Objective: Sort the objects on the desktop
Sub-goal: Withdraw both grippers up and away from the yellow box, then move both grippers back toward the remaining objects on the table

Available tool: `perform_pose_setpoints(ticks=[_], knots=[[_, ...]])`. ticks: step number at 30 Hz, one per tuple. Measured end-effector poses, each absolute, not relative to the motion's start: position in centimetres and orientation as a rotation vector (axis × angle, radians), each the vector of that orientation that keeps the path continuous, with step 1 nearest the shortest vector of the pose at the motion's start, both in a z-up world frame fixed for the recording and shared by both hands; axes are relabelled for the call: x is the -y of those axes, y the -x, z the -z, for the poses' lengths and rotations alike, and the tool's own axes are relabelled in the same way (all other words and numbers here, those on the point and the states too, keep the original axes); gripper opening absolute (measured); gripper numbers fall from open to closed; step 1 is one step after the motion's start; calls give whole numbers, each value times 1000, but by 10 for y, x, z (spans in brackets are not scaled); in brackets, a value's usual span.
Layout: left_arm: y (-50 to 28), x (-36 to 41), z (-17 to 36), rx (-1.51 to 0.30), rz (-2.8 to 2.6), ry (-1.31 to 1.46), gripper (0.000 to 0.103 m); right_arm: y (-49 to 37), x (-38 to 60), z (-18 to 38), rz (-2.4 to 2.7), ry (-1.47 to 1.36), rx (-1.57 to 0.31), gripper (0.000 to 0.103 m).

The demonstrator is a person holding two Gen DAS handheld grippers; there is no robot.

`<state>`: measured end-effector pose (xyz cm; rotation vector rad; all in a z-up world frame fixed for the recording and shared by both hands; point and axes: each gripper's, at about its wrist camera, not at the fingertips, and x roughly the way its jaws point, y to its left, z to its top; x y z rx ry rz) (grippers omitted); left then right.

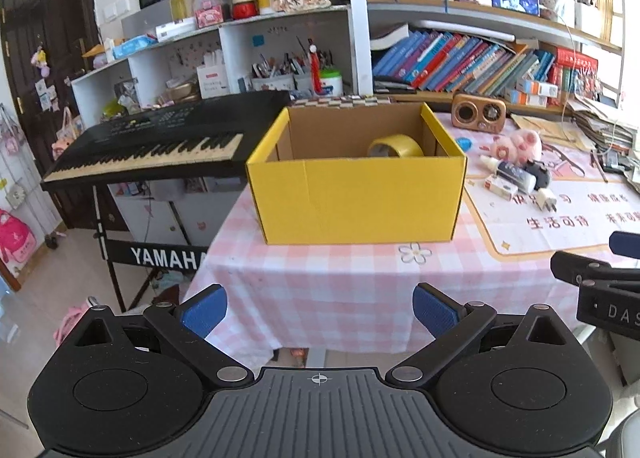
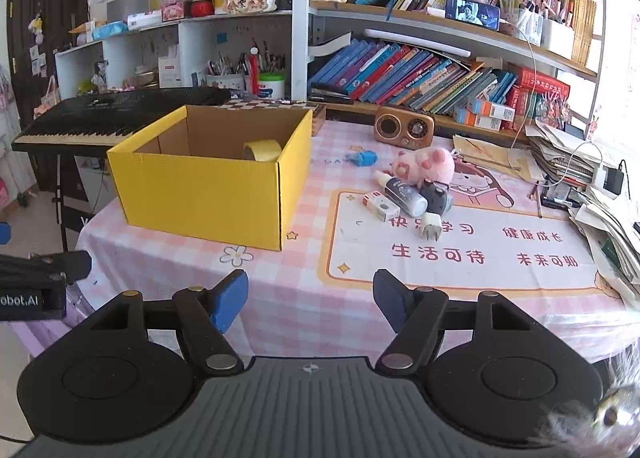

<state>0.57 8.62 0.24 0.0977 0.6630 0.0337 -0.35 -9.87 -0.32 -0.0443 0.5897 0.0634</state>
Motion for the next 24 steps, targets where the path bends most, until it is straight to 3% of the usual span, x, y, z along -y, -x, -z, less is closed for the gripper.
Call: perform_pose_setpoints(ticks=[24], knots=[[-27, -49, 20, -762, 65, -110, 101, -1, 130, 27, -2, 13, -699, 70]])
